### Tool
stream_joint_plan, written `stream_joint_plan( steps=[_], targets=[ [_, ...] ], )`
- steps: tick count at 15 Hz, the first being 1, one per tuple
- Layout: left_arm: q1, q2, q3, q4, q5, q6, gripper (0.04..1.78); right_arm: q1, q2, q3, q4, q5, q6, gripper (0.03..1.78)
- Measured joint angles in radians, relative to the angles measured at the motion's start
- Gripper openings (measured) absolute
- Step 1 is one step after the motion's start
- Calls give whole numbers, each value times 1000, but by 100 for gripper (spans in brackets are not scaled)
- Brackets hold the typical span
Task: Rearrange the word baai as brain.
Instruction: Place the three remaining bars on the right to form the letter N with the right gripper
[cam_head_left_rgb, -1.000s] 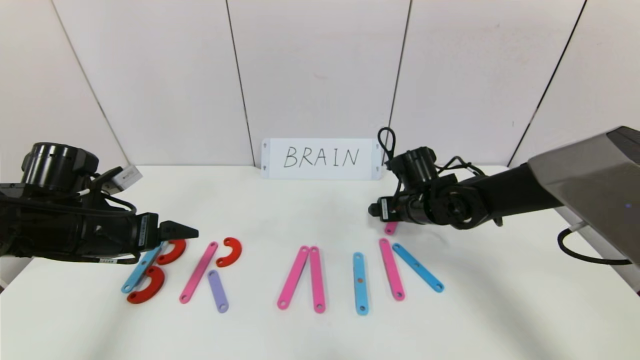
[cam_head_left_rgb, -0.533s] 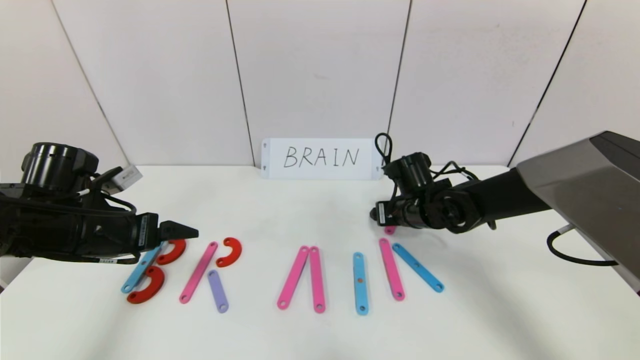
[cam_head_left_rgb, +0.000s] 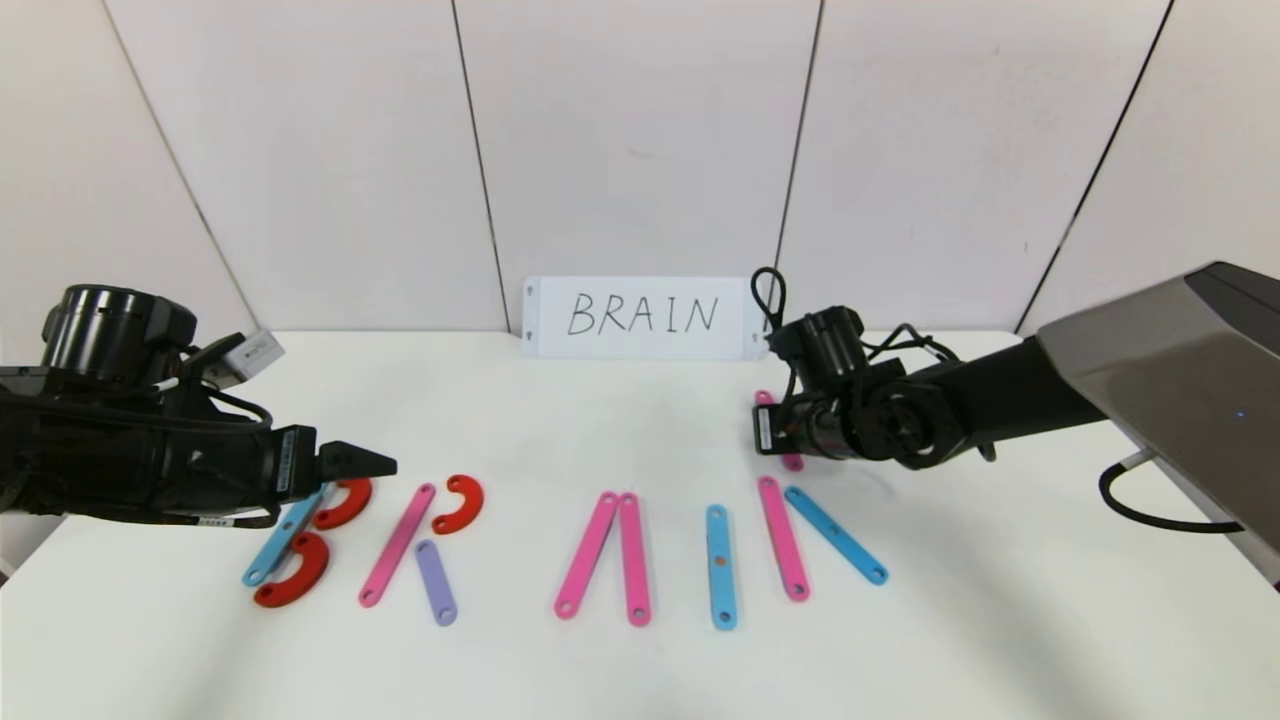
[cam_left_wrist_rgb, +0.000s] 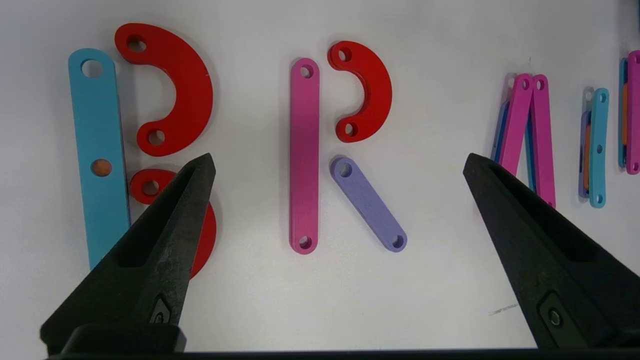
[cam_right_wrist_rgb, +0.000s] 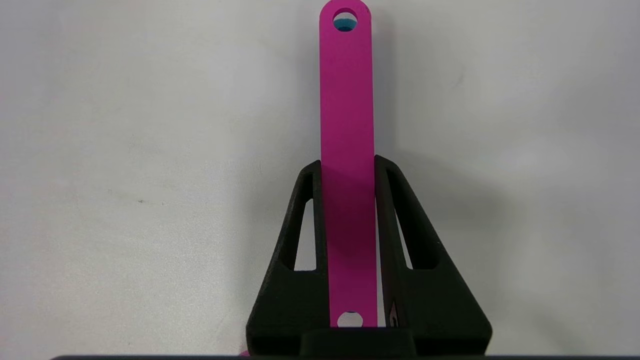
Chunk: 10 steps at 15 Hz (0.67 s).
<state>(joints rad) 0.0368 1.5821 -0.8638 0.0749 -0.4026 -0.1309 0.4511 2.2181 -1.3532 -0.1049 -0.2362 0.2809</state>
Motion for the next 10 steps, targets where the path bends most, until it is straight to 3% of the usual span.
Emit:
stream_joint_plan(
  steps=[10],
  targets=[
    [0, -5, 4, 0, 0, 0, 174, -24, -146, 144, -6, 10, -1, 30]
  ],
)
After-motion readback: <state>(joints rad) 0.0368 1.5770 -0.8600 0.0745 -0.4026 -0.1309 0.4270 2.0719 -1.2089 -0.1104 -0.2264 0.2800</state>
